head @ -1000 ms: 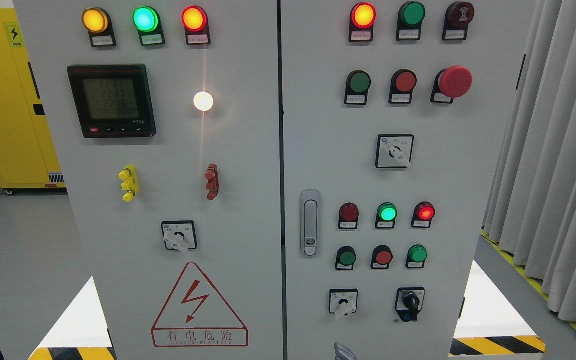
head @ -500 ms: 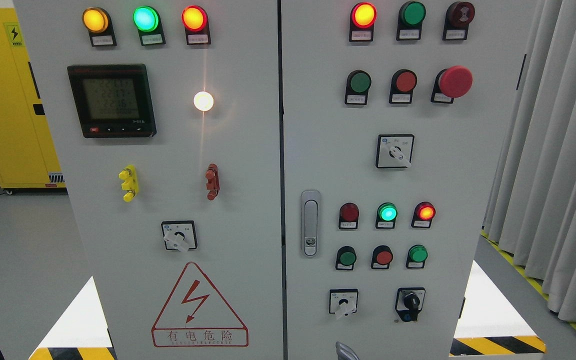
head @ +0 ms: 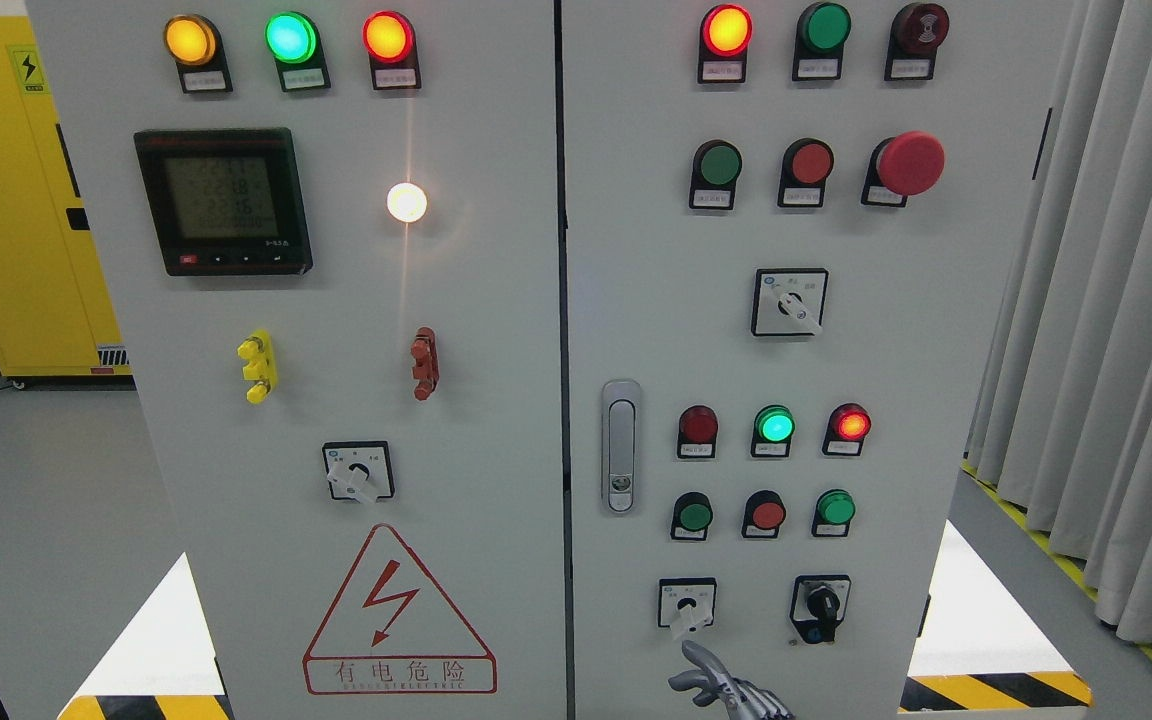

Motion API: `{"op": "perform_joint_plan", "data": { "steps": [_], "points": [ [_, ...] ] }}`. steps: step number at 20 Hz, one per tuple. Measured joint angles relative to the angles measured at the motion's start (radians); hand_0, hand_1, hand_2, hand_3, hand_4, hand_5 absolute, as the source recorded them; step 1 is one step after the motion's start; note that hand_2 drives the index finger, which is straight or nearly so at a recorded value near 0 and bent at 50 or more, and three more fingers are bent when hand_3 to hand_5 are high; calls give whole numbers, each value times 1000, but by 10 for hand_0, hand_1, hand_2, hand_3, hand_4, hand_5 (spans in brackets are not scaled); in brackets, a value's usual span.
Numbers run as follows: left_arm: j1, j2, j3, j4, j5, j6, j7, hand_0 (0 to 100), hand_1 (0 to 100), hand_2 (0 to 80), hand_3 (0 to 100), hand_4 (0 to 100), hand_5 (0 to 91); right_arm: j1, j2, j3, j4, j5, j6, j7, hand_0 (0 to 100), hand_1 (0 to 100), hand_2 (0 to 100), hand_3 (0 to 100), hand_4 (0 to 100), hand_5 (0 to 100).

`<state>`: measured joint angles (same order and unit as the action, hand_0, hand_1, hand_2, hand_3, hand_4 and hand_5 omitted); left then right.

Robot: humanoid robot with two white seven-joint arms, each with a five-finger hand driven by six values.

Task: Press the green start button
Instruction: 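Raise the right hand toward the green push button on the lower row, then press the green push button with the right hand's fingertip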

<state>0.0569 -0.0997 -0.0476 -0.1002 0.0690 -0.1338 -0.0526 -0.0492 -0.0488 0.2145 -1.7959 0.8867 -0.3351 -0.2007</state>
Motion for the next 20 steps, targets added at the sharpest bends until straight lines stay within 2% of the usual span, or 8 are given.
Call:
{"op": "perform_joint_plan", "data": {
  "steps": [2,3,6,12,20],
  "points": [
    [0,0,0,0,0,0,0,120,556,0,0,0,0,-46,2,-10,14,40,8,5,561,929,0,920,990,1000],
    [0,0,0,0,0,0,0,120,556,0,0,0,0,-70,3,-15,24,55,9,9,576,930,0,924,989,1000],
    [0,0,0,0,0,0,0,120,556,0,0,0,0,-123,5,-26,52,87,14,20,859,966,0,923,982,1000],
    [0,0,0,0,0,0,0,120,556,0,0,0,0,-185,8,-43,105,115,17,30,905,972,0,925,980,1000],
    [0,0,0,0,0,0,0,120,556,0,0,0,0,-213,10,-55,163,122,18,32,988,980,0,927,970,1000]
  ]
}}
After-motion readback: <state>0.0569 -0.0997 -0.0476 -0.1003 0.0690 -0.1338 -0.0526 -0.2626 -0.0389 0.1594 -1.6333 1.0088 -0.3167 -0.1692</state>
